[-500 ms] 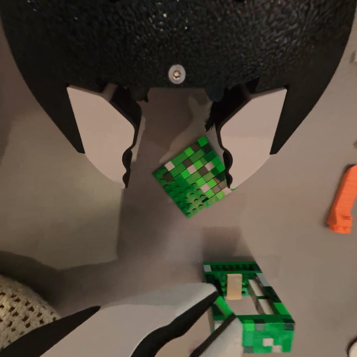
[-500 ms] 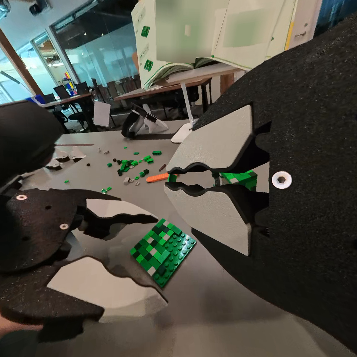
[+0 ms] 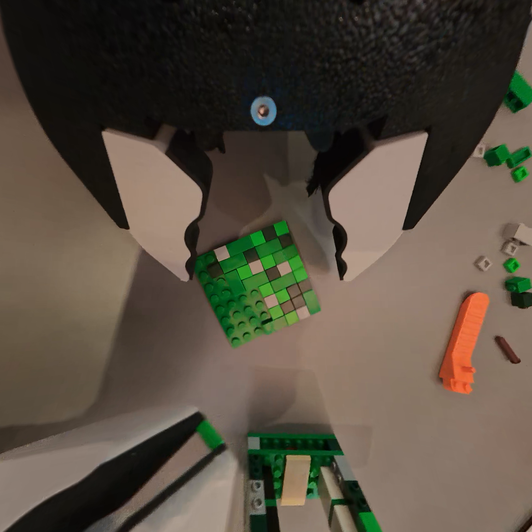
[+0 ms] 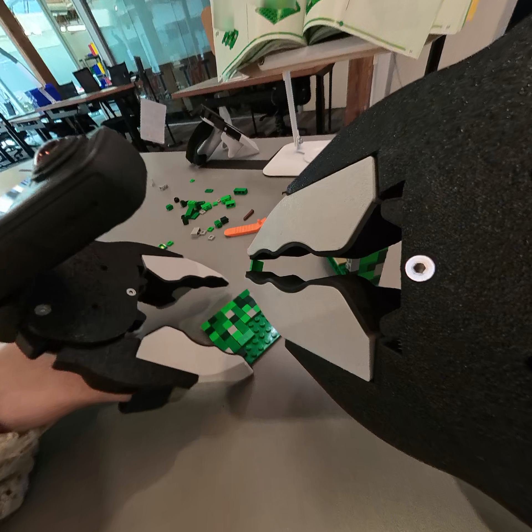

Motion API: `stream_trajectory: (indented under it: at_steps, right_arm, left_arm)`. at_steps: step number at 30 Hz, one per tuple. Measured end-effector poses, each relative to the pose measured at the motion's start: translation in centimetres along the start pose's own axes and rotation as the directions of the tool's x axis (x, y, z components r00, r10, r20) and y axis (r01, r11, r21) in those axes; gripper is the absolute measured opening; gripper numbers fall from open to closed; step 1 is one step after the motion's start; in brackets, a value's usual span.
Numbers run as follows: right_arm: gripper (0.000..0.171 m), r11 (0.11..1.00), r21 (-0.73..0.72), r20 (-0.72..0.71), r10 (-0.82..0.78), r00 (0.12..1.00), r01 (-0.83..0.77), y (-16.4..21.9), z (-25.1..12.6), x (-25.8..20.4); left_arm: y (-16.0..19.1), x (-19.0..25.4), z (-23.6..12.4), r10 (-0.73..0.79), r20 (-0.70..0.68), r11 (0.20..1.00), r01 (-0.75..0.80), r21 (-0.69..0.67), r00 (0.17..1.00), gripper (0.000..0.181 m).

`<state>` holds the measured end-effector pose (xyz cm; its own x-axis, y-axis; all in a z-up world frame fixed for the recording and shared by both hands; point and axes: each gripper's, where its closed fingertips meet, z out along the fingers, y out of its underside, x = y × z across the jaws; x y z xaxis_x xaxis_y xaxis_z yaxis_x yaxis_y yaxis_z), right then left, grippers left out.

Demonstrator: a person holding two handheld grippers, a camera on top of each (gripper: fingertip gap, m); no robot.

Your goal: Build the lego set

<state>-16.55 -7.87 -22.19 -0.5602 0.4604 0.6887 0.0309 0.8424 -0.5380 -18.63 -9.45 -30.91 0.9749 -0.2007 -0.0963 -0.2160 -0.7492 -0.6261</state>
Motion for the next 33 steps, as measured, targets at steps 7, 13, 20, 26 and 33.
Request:
stream_trajectory:
  at_steps: [7, 13, 20, 26, 33]
  right_arm:
    - [0.007, 0.998, -0.026, 0.128, 0.053, 0.99, -0.05, 0.3, 0.8, -2.0]
    - [0.007, 0.99, -0.139, 0.29, 0.08, 0.954, -0.04, 1.3, 2.7, -3.9]
    - [0.007, 0.975, -0.223, 0.396, 0.092, 0.913, -0.002, 2.2, 4.6, -4.4]
    - [0.007, 0.951, -0.302, 0.455, 0.088, 0.886, 0.061, 3.6, 5.2, -5.3]
    - [0.008, 0.951, -0.304, 0.495, 0.107, 0.862, 0.057, 3.3, 5.5, -5.8]
  left_arm:
    - [1.4, -0.3, -0.5, -0.015, -0.114, 0.998, 0.008, -0.059, 0.993, 0.084]
    - [1.5, -0.5, -0.6, 0.044, -0.161, 0.994, -0.06, -0.095, 0.986, 0.081]
    - [1.5, -0.6, -0.8, 0.129, -0.221, 0.988, -0.143, -0.05, 0.967, 0.069]
    - [1.8, -0.4, -1.1, 0.204, -0.279, 0.978, -0.21, 0.009, 0.938, 0.066]
    - [2.0, -0.1, -1.3, 0.239, -0.307, 0.969, -0.246, 0.018, 0.921, 0.066]
